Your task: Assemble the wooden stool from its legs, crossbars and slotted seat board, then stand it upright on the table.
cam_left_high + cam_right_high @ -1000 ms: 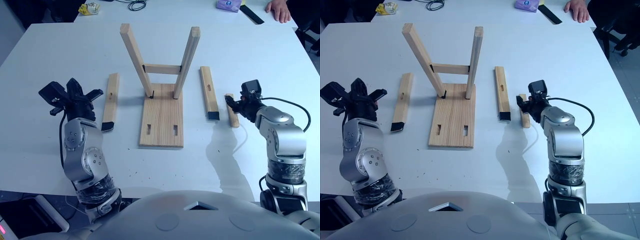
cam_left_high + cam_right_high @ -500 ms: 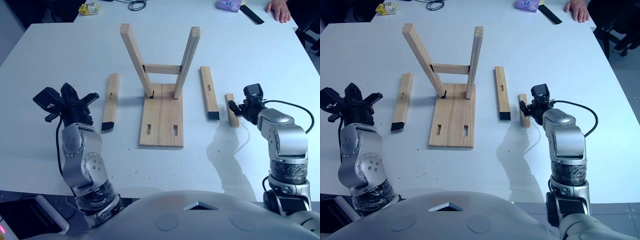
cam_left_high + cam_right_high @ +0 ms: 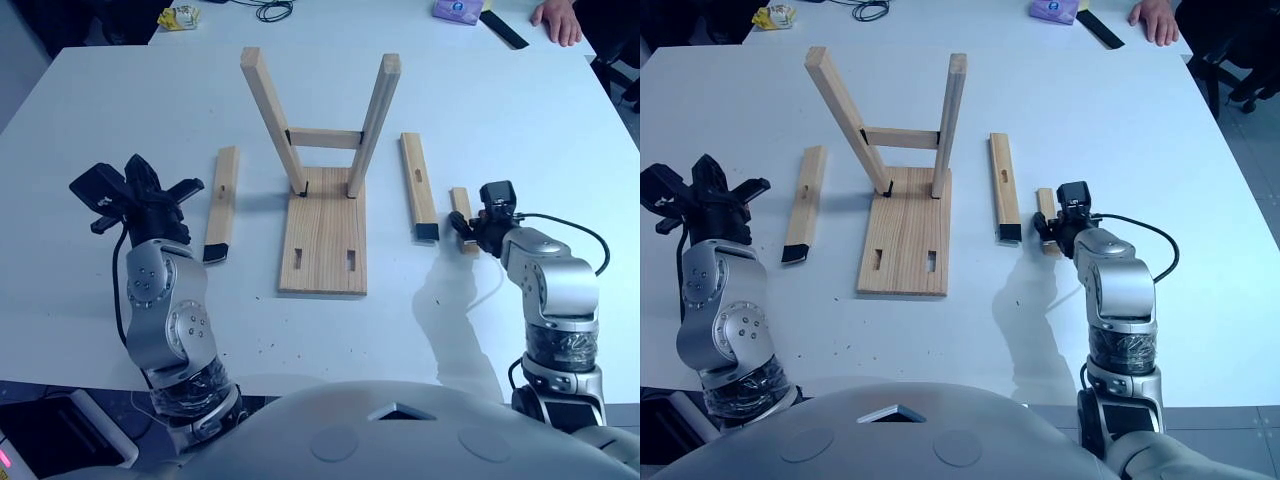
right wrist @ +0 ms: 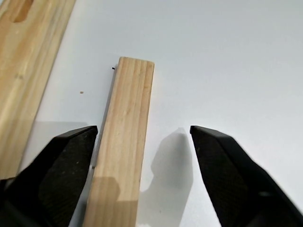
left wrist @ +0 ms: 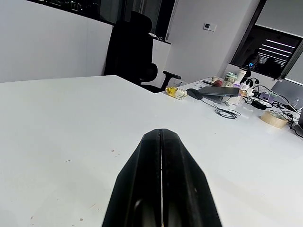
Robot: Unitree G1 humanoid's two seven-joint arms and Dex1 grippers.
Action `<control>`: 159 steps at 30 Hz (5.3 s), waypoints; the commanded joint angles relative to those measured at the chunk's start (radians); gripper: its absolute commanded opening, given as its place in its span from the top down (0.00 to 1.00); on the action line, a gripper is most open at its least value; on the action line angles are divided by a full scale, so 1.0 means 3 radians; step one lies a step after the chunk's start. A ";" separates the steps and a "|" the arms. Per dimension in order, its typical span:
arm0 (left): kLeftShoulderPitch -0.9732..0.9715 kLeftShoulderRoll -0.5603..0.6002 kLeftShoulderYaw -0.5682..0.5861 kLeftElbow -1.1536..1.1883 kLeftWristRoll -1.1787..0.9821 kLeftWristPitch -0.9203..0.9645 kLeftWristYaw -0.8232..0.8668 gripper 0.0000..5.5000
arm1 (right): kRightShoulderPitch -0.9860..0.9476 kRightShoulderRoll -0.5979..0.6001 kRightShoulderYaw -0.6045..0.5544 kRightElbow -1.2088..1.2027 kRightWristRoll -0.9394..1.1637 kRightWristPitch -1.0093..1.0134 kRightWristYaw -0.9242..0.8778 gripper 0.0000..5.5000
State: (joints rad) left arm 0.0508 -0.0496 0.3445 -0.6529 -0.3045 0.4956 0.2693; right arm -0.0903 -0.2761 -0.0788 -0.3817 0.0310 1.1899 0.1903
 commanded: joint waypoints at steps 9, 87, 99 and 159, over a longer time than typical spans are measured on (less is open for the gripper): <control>-0.0167 0.0118 0.0002 -0.0040 -0.0028 0.0213 -0.0017 1.00 | 0.0278 0.0156 0.0021 -0.0067 0.0032 0.0184 -0.0148 0.61; -0.1882 0.0823 -0.0564 0.0550 -0.3965 0.0777 -0.0593 0.64 | -0.1998 -0.0157 -0.0717 0.0752 0.4012 -0.0828 0.1076 0.76; -0.1773 0.1221 -0.0441 0.0534 -0.5053 0.0819 -0.0900 0.53 | -0.2035 -0.0435 -0.0648 0.0956 0.4539 -0.0331 0.1445 0.76; -0.1369 0.2184 -0.0832 0.0410 -0.4566 0.1275 -0.2180 0.73 | -0.1950 -0.0904 0.0112 0.0718 0.3768 -0.0207 0.2829 0.76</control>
State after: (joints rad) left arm -0.3764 0.5864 0.1080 -0.5080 -1.6712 0.8552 -0.3512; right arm -0.6697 -0.5380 -0.0363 -0.1590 1.1712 1.1377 1.0412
